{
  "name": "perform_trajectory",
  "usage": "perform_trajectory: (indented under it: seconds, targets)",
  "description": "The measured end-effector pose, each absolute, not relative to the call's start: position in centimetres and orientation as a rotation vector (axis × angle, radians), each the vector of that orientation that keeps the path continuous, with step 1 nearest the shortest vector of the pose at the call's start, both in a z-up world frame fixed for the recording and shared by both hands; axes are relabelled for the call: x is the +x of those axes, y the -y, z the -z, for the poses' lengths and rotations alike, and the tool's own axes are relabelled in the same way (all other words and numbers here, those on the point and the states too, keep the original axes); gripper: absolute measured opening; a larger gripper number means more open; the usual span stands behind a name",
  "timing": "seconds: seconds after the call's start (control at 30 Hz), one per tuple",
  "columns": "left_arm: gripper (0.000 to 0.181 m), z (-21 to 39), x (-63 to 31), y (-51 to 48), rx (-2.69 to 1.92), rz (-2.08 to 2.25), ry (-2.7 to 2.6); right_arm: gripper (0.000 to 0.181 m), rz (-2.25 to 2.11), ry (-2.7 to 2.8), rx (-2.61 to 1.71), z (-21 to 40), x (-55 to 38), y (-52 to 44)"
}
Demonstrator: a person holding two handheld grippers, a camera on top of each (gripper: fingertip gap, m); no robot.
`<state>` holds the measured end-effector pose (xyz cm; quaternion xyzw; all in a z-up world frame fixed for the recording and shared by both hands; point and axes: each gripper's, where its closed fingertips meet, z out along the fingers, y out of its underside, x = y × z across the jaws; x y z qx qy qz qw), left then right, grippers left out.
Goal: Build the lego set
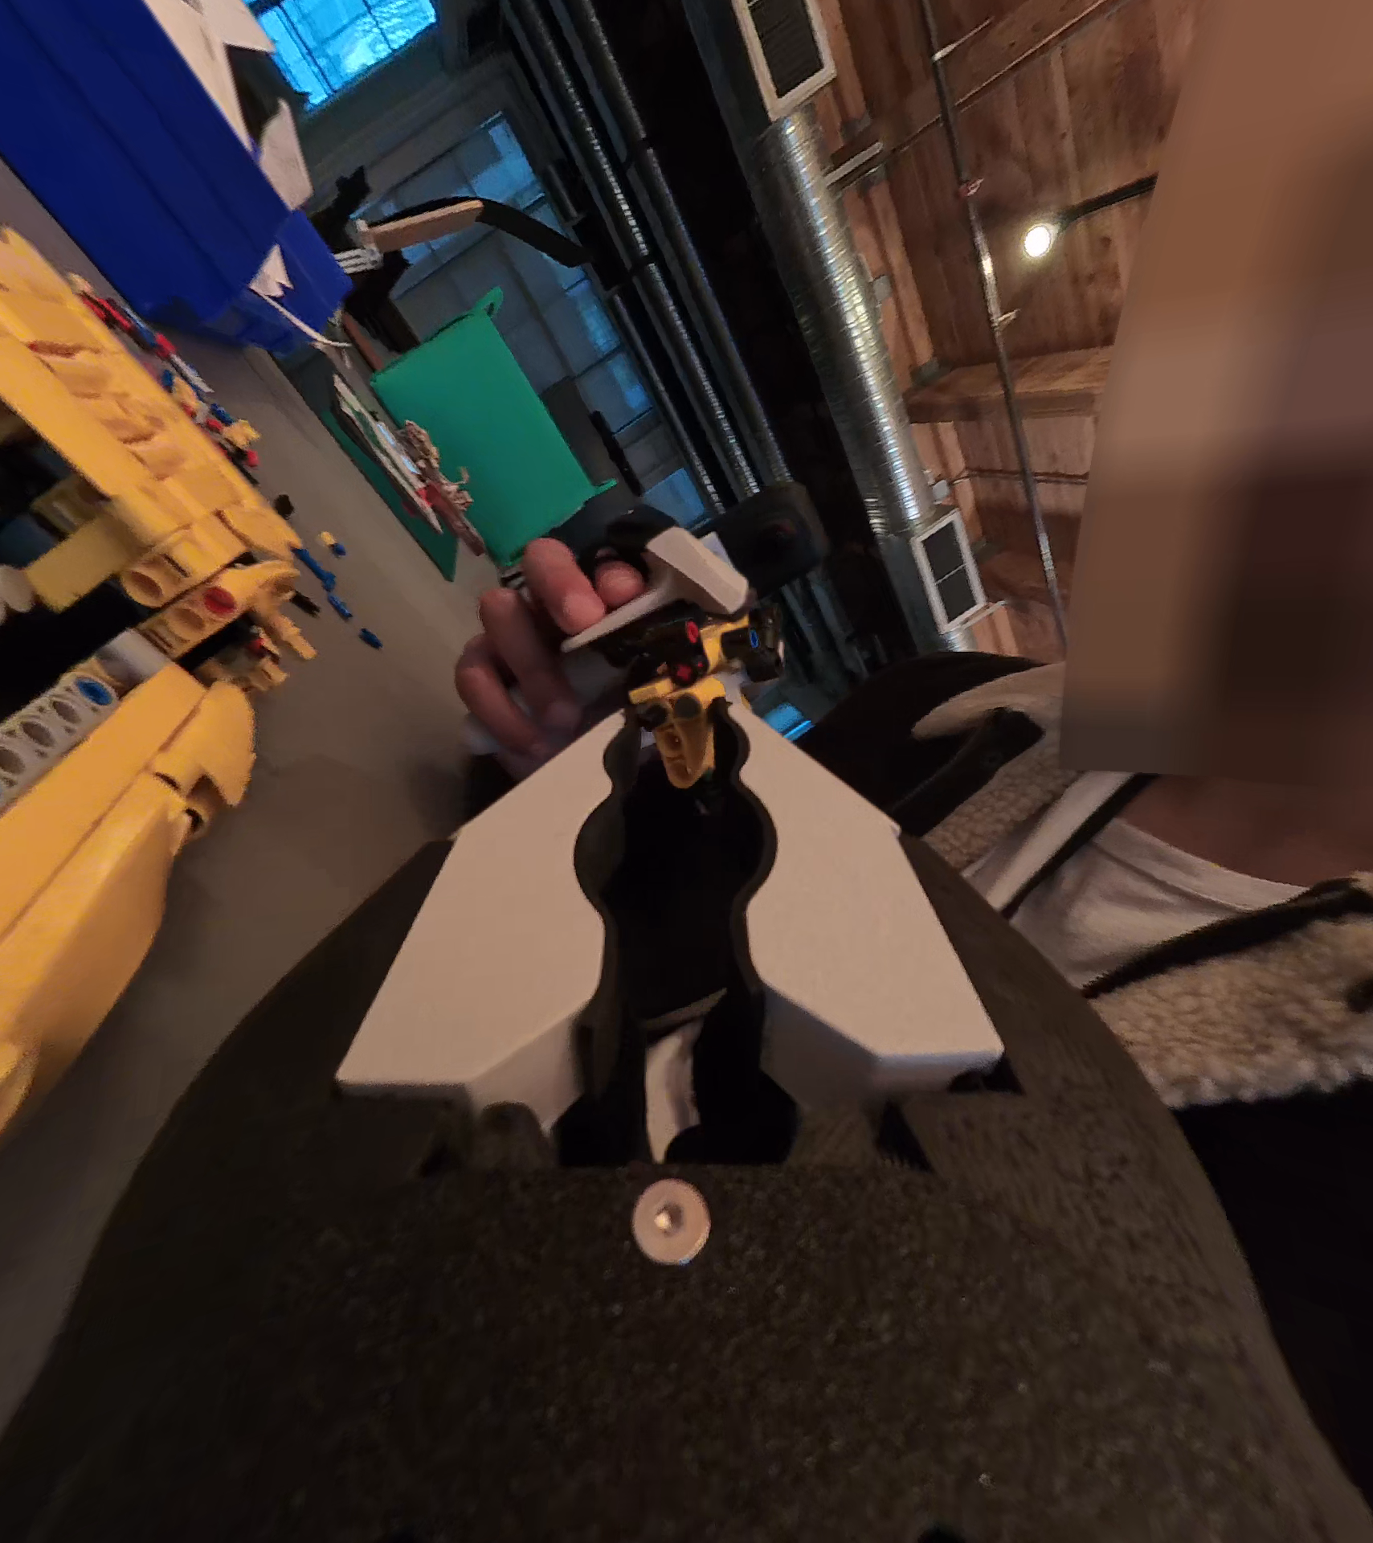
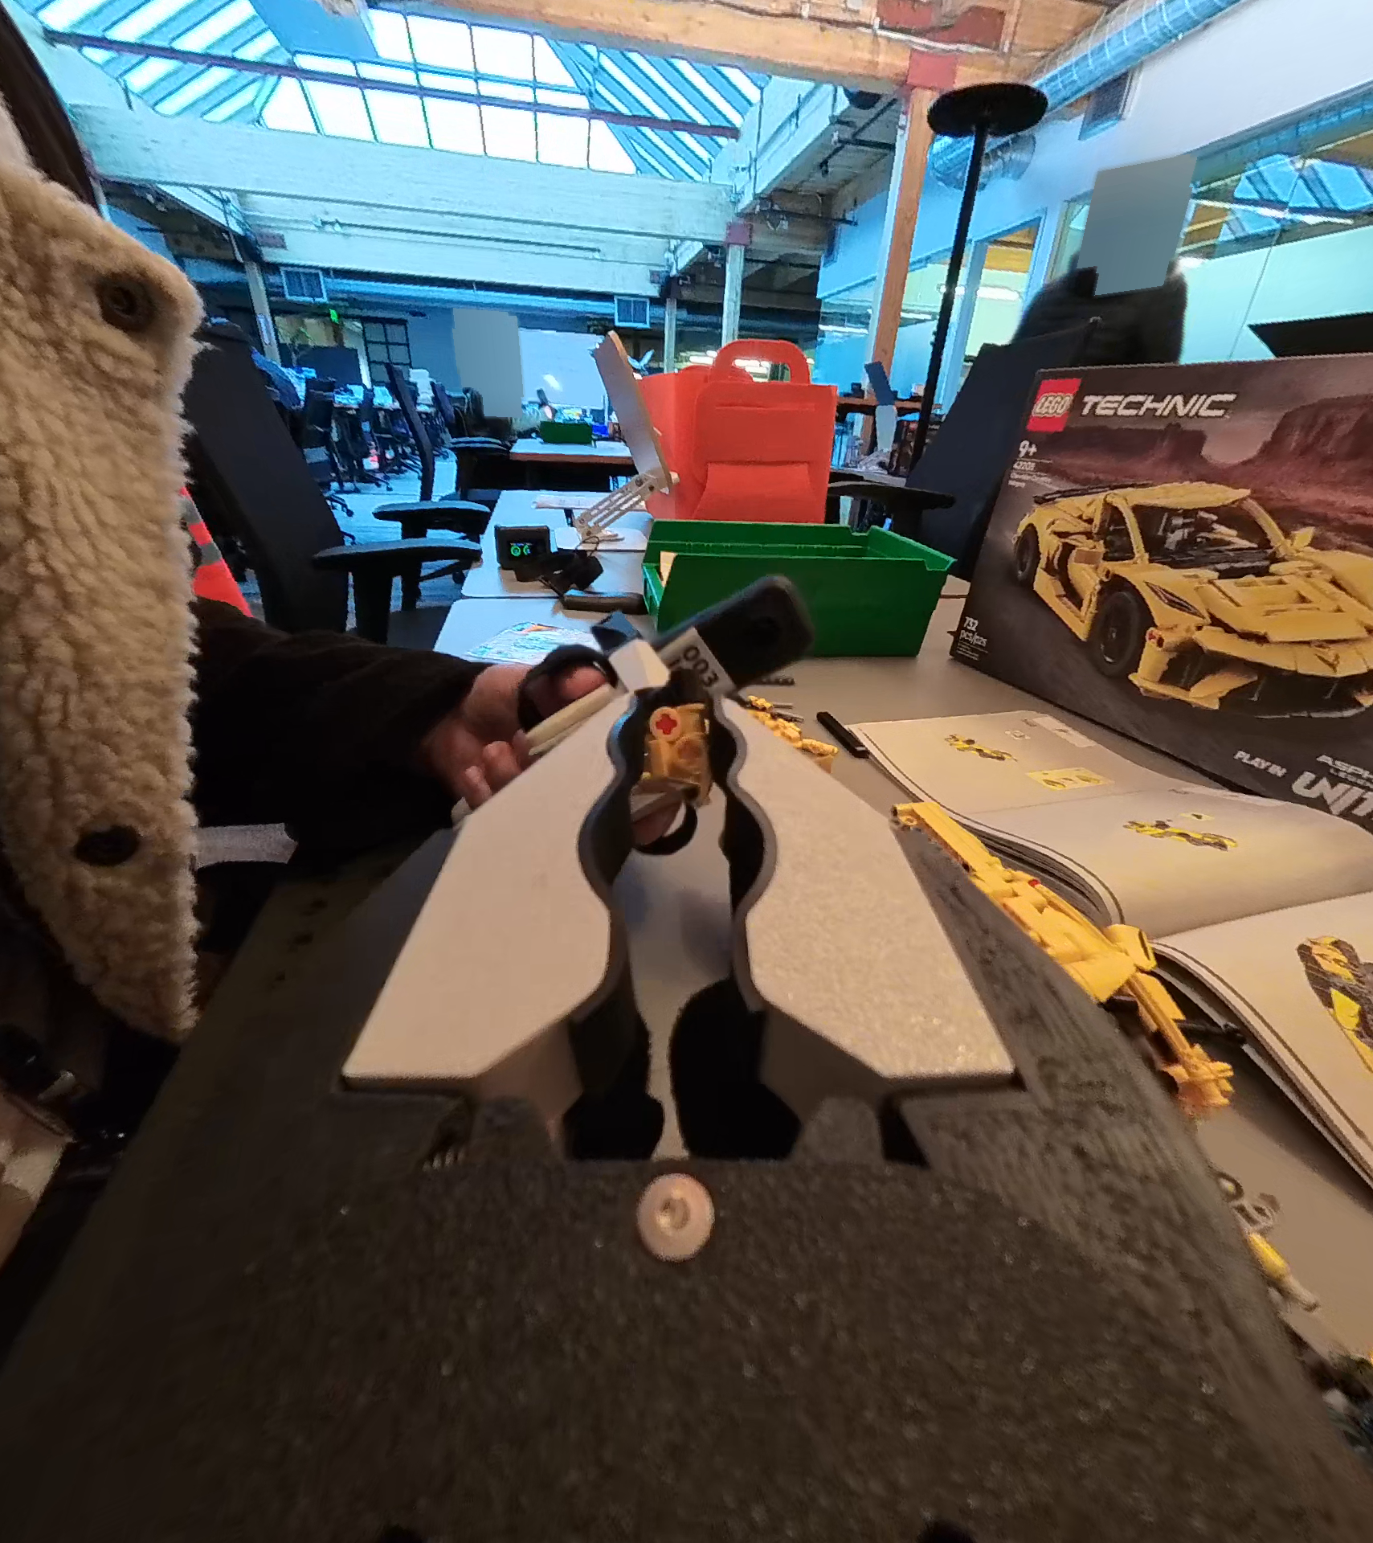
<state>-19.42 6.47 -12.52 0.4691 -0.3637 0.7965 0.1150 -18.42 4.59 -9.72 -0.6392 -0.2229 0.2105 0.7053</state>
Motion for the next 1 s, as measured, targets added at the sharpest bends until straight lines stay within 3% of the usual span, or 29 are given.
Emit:
perform_trajectory:
  seconds: [0.47,1.0]
  targets:
    - [0.015,11.0,-20.2,-6.8,1.293,-2.420,1.059,0.025,-0.530,0.515,-1.392,9.6,-19.1,-4.3]
    - [0.016,12.8,-19.0,-7.5,1.409,-2.352,1.079,0.017,-0.622,0.437,-1.501,11.5,-17.4,-5.5]
